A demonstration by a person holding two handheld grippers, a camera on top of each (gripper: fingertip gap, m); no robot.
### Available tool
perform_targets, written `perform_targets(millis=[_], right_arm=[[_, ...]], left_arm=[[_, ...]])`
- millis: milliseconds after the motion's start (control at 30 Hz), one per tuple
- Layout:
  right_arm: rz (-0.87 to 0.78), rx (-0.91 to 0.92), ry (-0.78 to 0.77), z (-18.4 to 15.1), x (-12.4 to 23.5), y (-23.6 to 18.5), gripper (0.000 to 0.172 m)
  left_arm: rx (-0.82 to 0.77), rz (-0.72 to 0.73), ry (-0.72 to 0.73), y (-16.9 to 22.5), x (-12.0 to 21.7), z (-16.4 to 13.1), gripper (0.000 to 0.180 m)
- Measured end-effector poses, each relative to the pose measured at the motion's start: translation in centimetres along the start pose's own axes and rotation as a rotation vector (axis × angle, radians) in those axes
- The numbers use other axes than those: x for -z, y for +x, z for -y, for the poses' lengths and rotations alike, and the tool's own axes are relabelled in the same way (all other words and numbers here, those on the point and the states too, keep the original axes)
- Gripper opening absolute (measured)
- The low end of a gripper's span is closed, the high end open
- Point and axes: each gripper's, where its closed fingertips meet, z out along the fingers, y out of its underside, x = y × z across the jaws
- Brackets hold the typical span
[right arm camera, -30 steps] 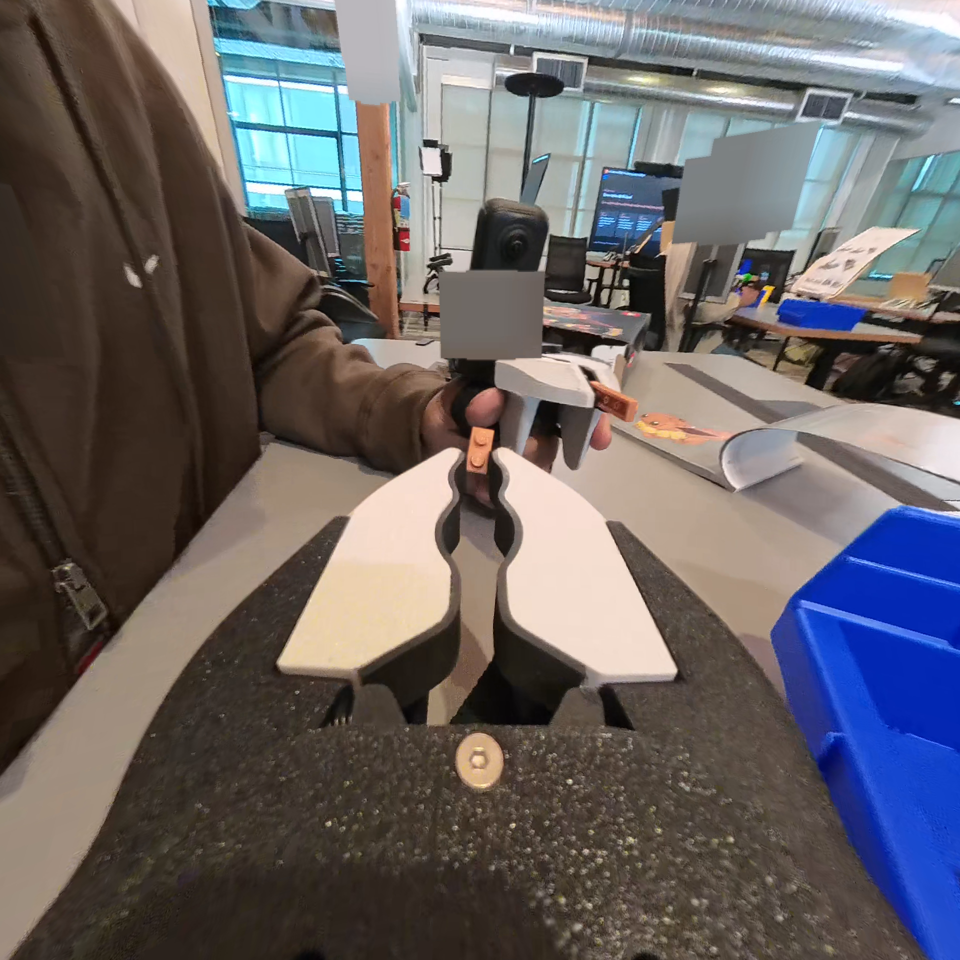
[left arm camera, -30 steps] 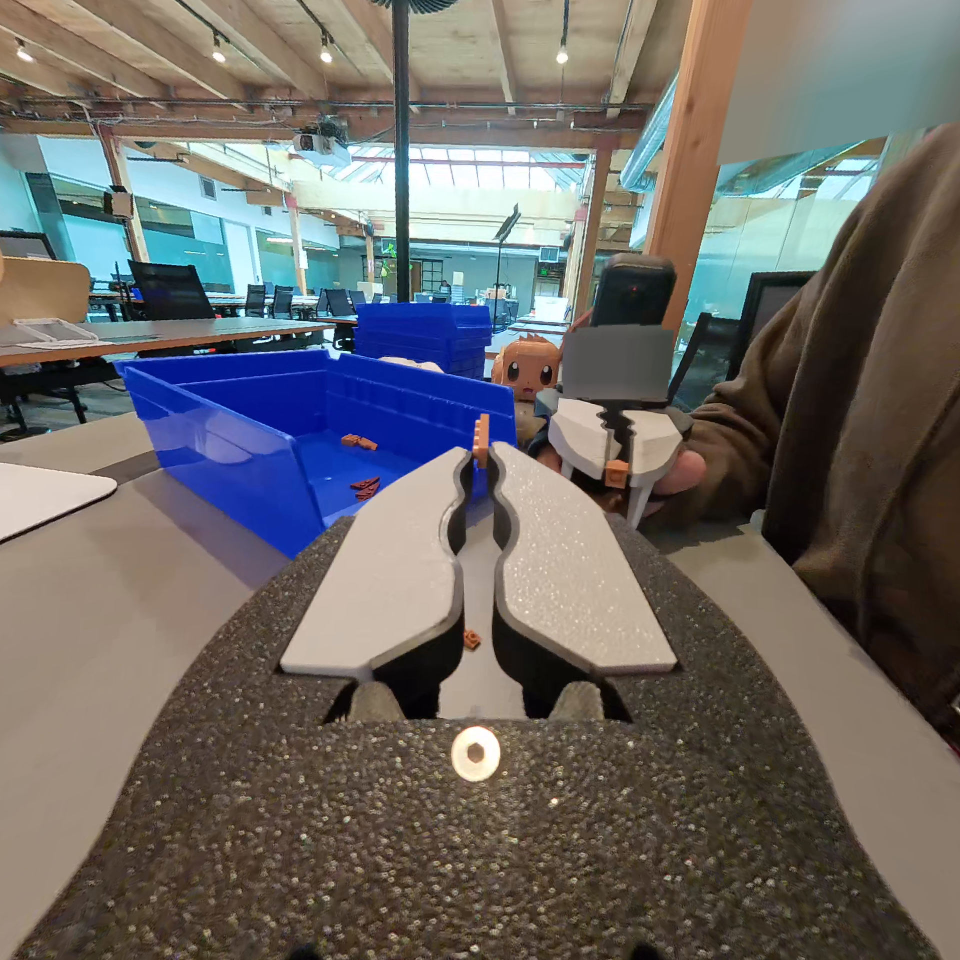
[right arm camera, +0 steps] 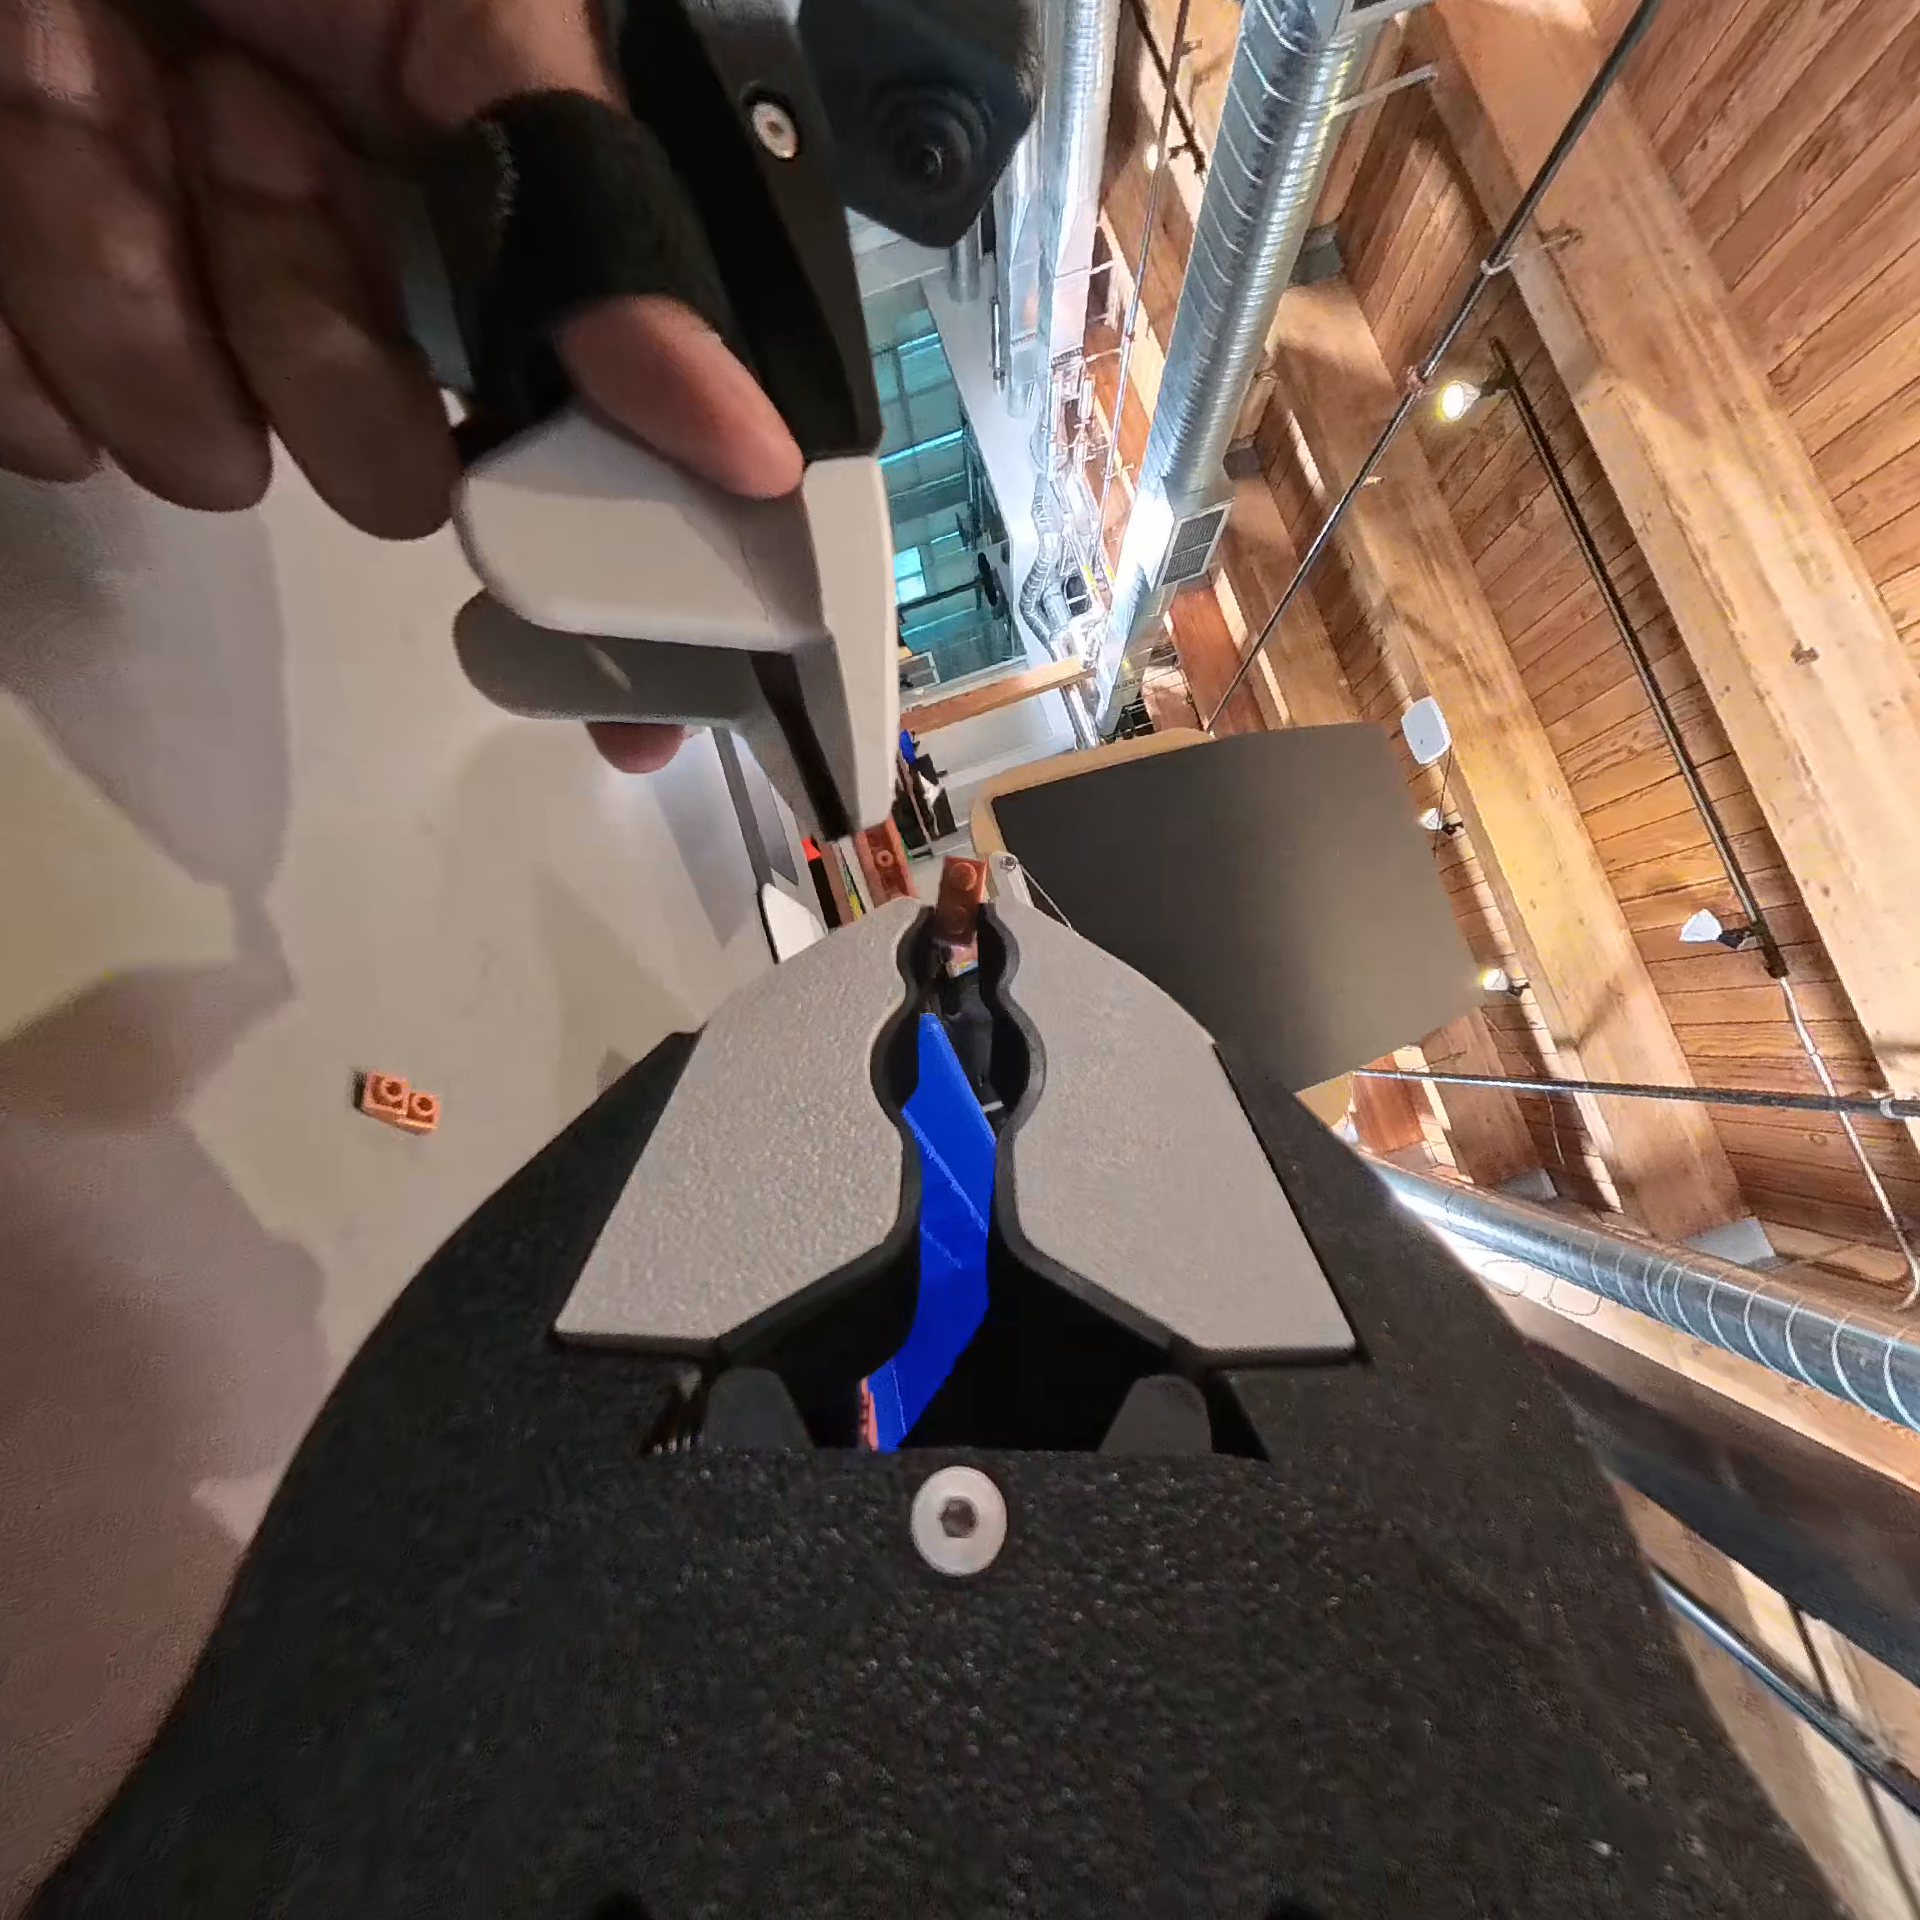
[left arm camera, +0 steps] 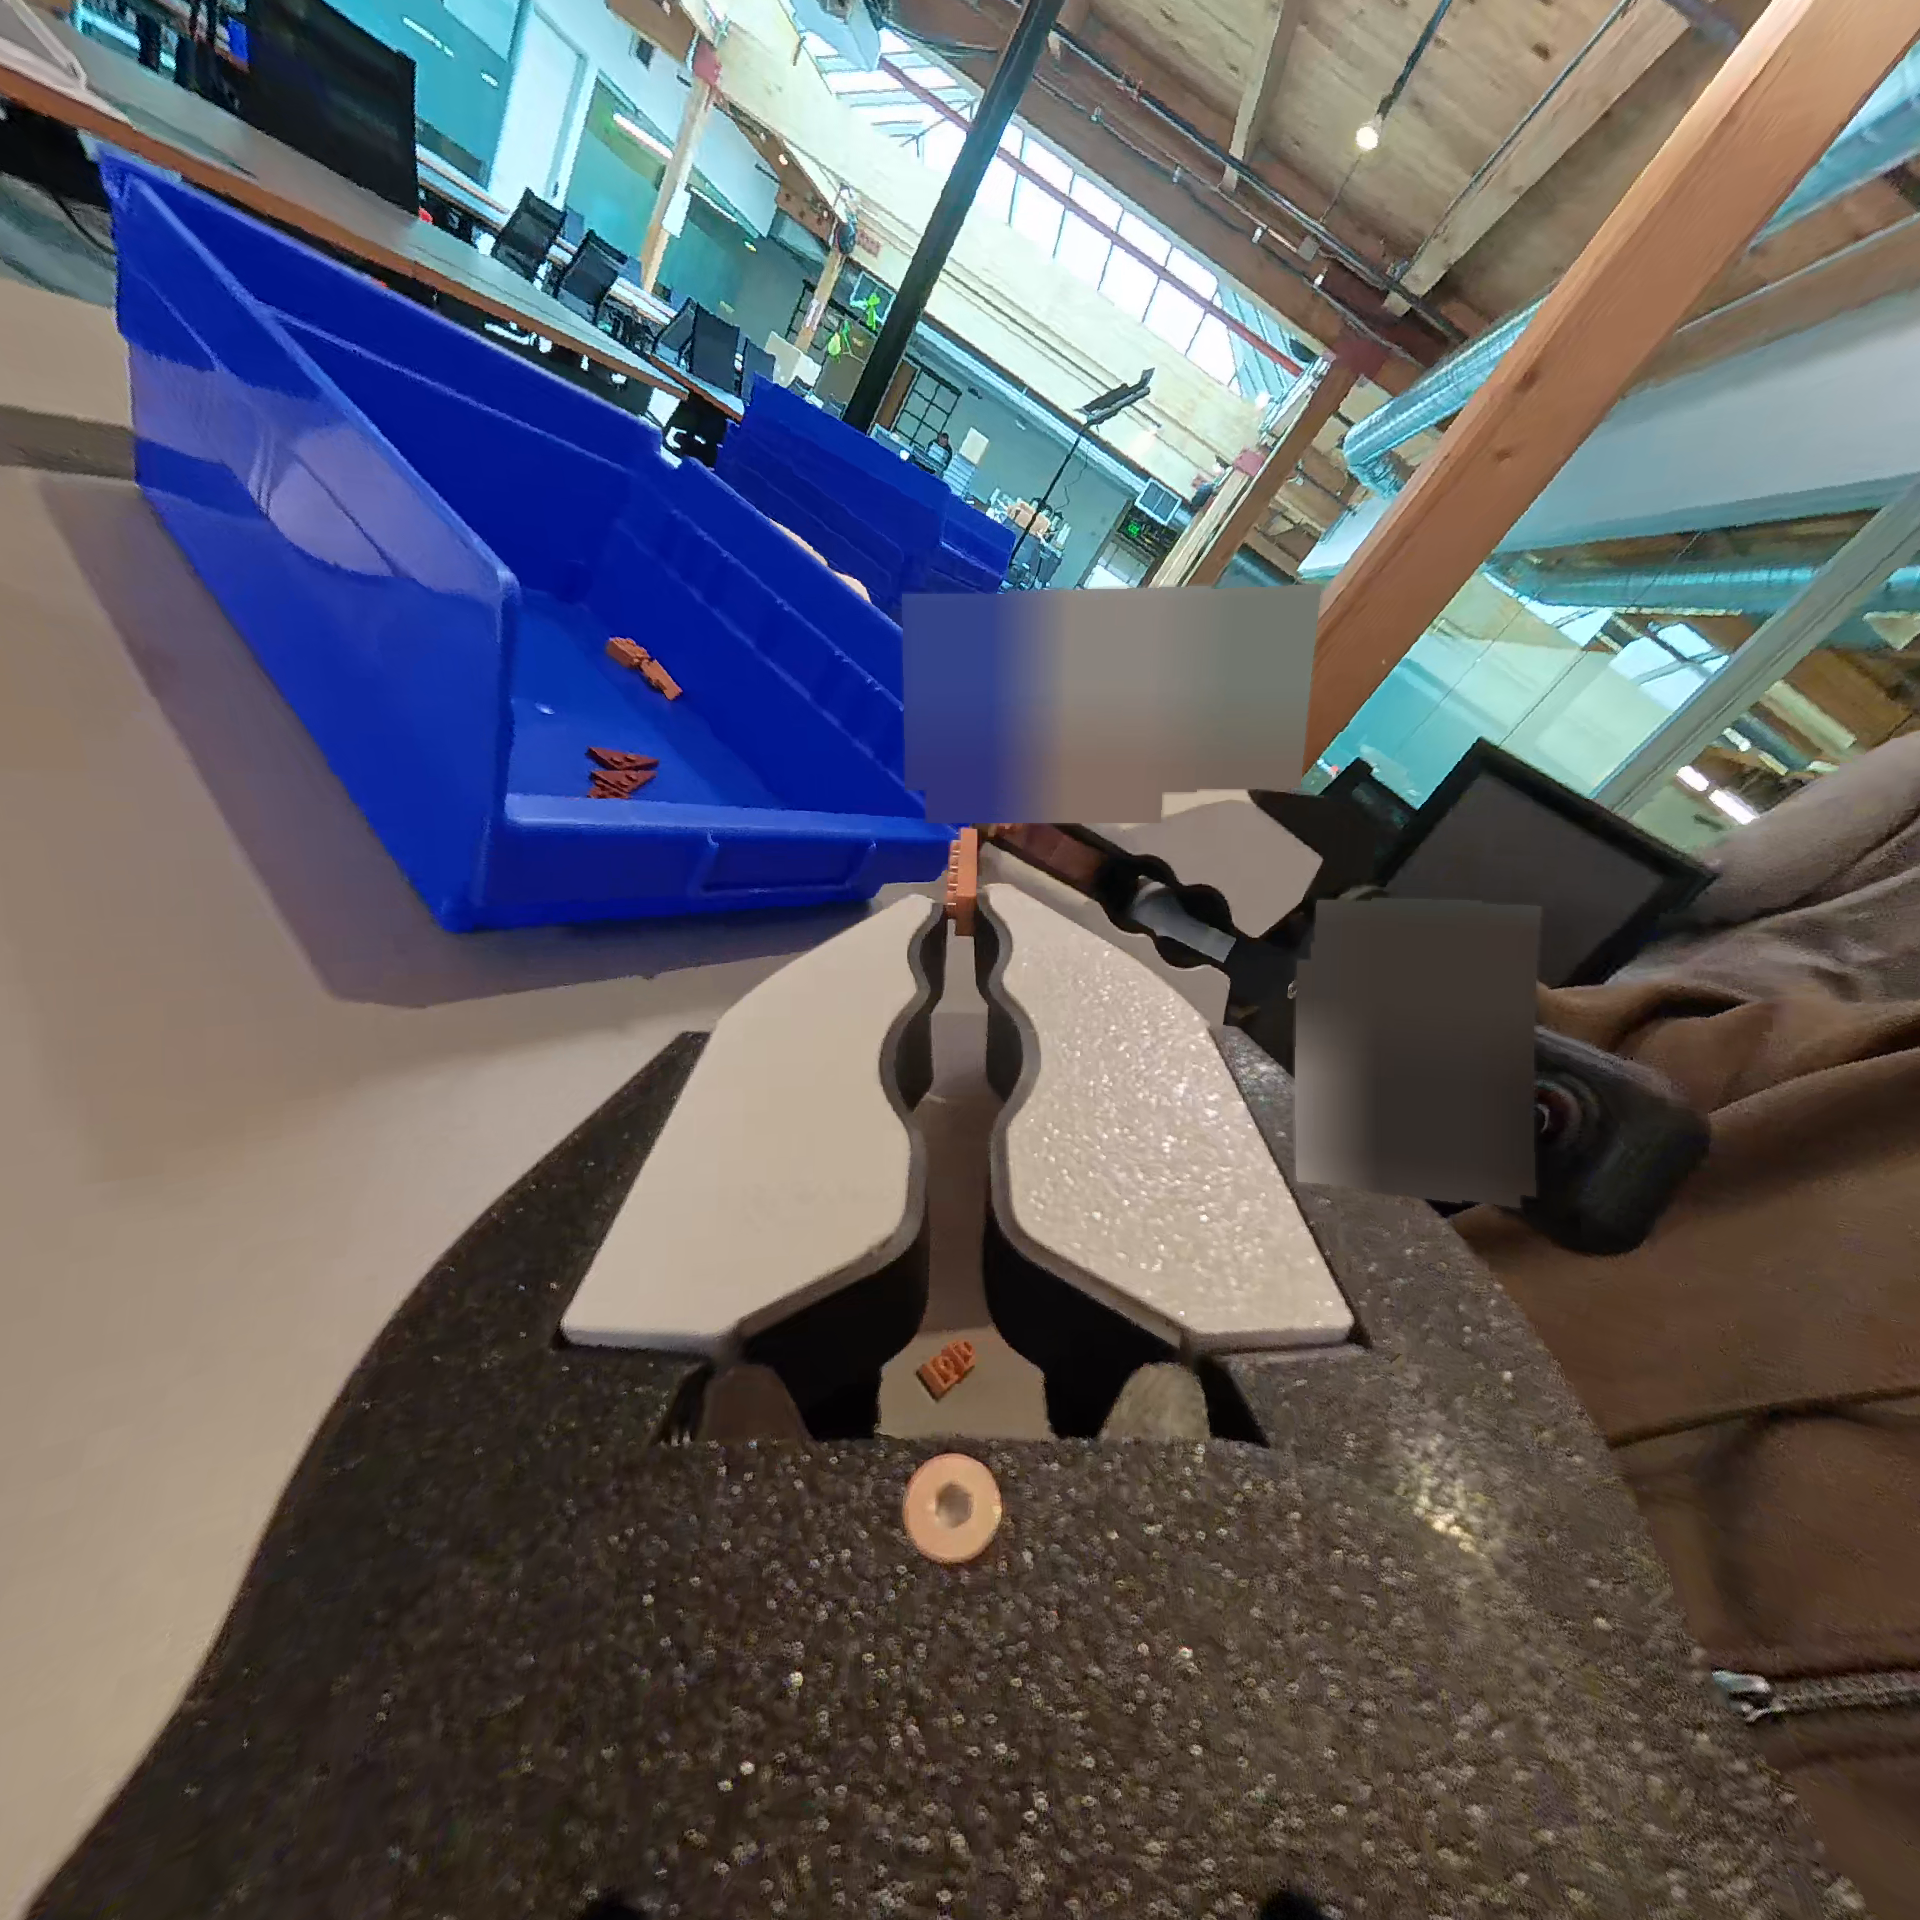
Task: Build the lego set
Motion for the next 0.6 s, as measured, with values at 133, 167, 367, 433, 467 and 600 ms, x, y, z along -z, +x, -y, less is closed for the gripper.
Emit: perform_targets(millis=[133, 167, 367, 433, 467, 600], right_arm=[[0.086, 0.019, 0.002, 0.6, 0.2, -1.2, 0.007], [0.121, -0.005, 0.007, 0.8, 0.3, -1.6, 0.008], [0.386, -0.435, 0.044, 1.5, 1.1, -3.0, 0.008], [0.473, -0.636, 0.082, 1.8, 1.3, -2.7, 0.008], [0.520, -0.730, 0.091, 1.8, 1.3, -2.6, 0.008], [0.730, -1.056, 0.151, 2.0, 1.8, -2.8, 0.008]], left_arm=[[0.097, 0.005, 0.005, -0.1, 0.0, -0.5, 0.005], [0.102, 0.007, 0.008, -0.1, 0.0, -0.6, 0.005], [-0.080, 0.029, 0.050, -0.1, 0.4, 0.5, 0.005], [-0.231, 0.035, 0.022, 0.1, 0.5, 0.5, 0.005], [-0.319, 0.037, 0.011, 0.2, 0.6, 0.5, 0.005], [-0.635, 0.020, -0.030, 1.4, 0.8, 0.2, 0.005]])
